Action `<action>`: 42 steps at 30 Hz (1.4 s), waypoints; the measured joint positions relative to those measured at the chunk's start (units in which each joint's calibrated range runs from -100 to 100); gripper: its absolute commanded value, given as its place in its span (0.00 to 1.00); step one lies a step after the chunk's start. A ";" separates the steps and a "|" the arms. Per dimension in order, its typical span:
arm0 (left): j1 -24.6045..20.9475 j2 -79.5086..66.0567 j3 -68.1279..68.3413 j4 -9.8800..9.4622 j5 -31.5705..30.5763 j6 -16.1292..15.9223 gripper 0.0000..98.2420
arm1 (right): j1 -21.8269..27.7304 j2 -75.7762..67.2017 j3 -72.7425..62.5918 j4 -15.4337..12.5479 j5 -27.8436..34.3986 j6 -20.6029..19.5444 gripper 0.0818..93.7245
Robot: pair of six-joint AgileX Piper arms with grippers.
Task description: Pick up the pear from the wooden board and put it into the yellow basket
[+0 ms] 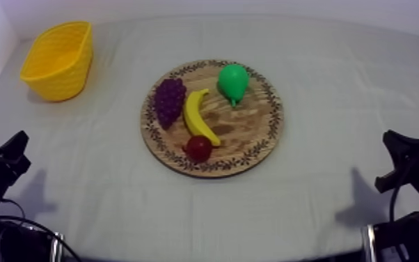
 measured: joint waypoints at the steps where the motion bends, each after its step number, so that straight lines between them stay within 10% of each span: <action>1: 0.00 0.00 0.00 0.00 0.00 0.00 0.00 | 0.00 0.00 0.00 0.00 0.00 0.00 0.00; 17: 0.68 0.00 -0.09 0.06 1.43 -0.10 0.00 | 0.00 0.00 0.00 0.00 0.00 0.03 0.00; 29: 9.33 0.00 -1.31 1.69 6.05 -1.99 0.00 | 0.00 0.00 0.00 0.00 0.00 0.06 0.00; 42: 10.64 8.76 -3.01 14.29 5.57 -12.03 0.00 | 0.00 0.00 0.00 0.00 0.00 -0.02 0.00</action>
